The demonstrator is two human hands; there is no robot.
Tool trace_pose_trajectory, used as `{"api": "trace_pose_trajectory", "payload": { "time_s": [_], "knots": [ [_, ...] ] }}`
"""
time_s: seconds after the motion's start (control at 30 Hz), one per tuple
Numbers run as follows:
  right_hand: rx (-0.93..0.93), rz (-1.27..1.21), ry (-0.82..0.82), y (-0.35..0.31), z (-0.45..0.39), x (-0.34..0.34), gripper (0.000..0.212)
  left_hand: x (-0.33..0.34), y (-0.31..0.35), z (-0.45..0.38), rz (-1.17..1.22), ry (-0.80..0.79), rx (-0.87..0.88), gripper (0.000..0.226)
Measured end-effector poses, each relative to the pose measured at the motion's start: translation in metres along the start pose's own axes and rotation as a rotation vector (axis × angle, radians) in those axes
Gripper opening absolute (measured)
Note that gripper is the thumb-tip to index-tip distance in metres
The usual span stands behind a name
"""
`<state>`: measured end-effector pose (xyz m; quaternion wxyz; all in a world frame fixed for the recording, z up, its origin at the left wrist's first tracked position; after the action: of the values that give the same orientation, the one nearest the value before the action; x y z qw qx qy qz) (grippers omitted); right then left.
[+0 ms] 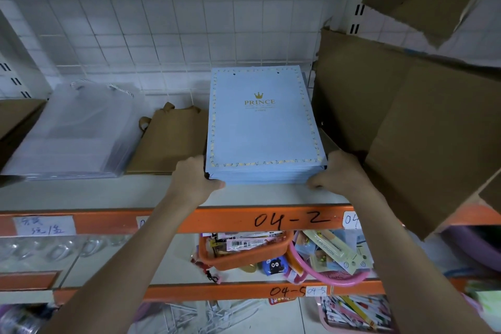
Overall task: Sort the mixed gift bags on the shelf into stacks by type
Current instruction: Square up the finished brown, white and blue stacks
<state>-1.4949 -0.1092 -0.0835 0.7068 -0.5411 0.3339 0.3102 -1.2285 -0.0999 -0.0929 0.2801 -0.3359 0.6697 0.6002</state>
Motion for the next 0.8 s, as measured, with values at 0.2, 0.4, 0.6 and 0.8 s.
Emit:
{"api": "trace_pose_trajectory", "payload": {
  "time_s": [0.2, 0.4, 0.6, 0.8],
  "knots": [
    [0.001, 0.061, -0.038, -0.005, 0.006, -0.009, 0.042, -0.014, 0.013, -0.008, -0.064, -0.212, -0.105, 0.046],
    [-0.025, 0.137, -0.032, -0.017, 0.008, -0.021, 0.031, -0.017, 0.022, -0.015, -0.202, -0.266, -0.130, 0.049],
    [-0.006, 0.179, -0.025, -0.018, 0.007, -0.023, 0.016, -0.019, 0.022, -0.020, -0.176, -0.269, -0.173, 0.038],
    [-0.021, 0.194, -0.007, 0.000, 0.009, -0.005, 0.037, 0.000, -0.002, -0.009, -0.083, -0.219, -0.178, 0.047]
  ]
}}
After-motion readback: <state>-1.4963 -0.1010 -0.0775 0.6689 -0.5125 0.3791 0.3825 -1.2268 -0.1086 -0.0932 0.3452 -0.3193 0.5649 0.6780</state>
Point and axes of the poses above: each hand's wrist, its own z-axis away from the middle knuckle, its own x-axis out of the palm, y = z × x, the point moved 5 cm from there along -z, towards the middle knuckle, and after that the axes turned 5 degrees about x, right-handed, at the moved point
